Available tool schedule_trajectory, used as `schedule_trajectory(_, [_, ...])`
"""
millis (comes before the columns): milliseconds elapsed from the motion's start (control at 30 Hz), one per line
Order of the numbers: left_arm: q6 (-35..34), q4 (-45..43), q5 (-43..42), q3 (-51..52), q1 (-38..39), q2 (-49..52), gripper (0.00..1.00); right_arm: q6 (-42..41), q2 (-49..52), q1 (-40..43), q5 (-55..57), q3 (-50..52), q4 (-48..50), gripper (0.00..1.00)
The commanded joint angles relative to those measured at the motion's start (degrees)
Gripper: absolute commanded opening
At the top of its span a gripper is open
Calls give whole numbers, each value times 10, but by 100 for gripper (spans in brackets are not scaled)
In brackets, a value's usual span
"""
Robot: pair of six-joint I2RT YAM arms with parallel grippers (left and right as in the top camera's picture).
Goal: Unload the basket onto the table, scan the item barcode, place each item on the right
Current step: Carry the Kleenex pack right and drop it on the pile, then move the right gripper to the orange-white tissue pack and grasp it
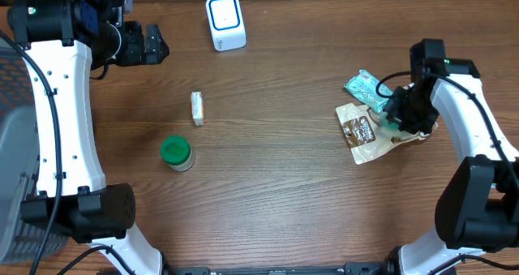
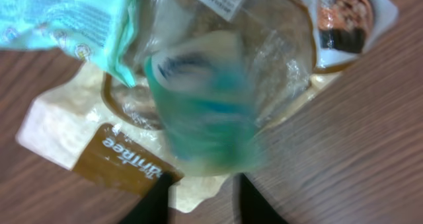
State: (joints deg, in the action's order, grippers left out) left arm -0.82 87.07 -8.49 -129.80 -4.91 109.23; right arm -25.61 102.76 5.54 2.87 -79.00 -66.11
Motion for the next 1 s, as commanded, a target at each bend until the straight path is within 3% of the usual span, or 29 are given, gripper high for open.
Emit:
schedule_trajectory(0, [15,-1,1,-7,1,-12,100,-1,-5,0,-2,1,9,54])
schedule_trajectory(133, [15,-1,1,-7,0,-12,99,6,-6,0,-12,-9,3,56])
schedule_trajectory(267, [15,-1,1,-7,0,-12,100,42,-7,0,-47,-59,-42,50])
schedule_trajectory(467, [15,-1,1,-7,1,-12,100,124,-7,-31,-195,-154,-89,49])
schedule_trajectory(767, [15,-1,1,-7,1,-12,99,85,-1,-180,-240,-144,32,50])
schedule_trajectory(967, [15,-1,1,-7,0,-12,100,30,36,-292,-229,-139,186,50])
